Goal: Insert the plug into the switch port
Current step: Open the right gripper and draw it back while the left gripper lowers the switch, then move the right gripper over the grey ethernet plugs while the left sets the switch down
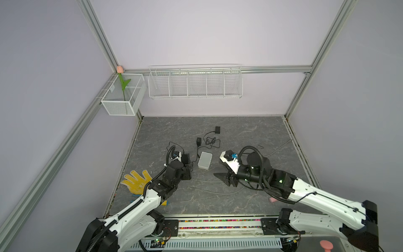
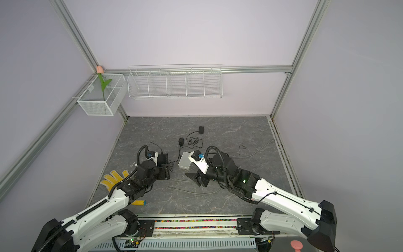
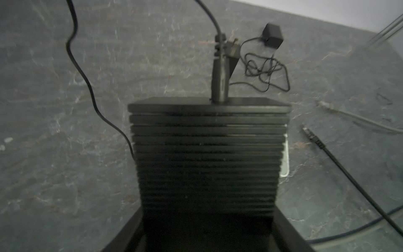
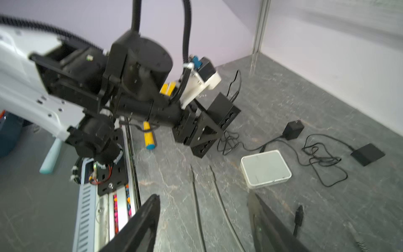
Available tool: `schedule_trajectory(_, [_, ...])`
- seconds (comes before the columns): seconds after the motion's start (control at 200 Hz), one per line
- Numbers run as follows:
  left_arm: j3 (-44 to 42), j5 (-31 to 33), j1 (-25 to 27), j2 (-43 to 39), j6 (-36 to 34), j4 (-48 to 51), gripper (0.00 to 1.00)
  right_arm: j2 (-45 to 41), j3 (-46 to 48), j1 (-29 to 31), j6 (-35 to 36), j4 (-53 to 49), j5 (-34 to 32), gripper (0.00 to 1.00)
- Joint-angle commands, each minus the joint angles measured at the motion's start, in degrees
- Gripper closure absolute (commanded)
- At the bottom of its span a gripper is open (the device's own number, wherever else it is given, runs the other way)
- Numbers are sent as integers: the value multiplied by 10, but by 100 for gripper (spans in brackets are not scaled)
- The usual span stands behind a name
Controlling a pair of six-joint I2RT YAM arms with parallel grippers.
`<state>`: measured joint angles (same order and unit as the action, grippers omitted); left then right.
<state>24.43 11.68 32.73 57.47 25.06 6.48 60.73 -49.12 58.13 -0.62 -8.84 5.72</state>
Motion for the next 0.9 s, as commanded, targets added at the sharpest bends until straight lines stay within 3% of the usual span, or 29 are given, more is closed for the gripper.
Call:
schedule_trajectory(0.0, [33,-58,-17,50,48,15,100,42,17,-4,31,-24,43,39])
schedule_trajectory(0.21, [69,-70,-19,130,80,69,100,161,-4,-5,50,-52,81,47])
schedule_trajectory(0.36, [82,-84,-19,150,81,109,100,253,-26,0,51,-45,93,47])
schedule_trajectory(0.77, [64,-45,-19,49,68,177,100,440,-110,42,62,-91,-9,49])
schedule_trajectory(0.82, [64,-41,-19,42,68,183,100,449,-115,45,63,-100,-19,55])
schedule_trajectory(0.895, [66,-36,-19,40,64,198,100,460,-122,47,59,-117,-55,74])
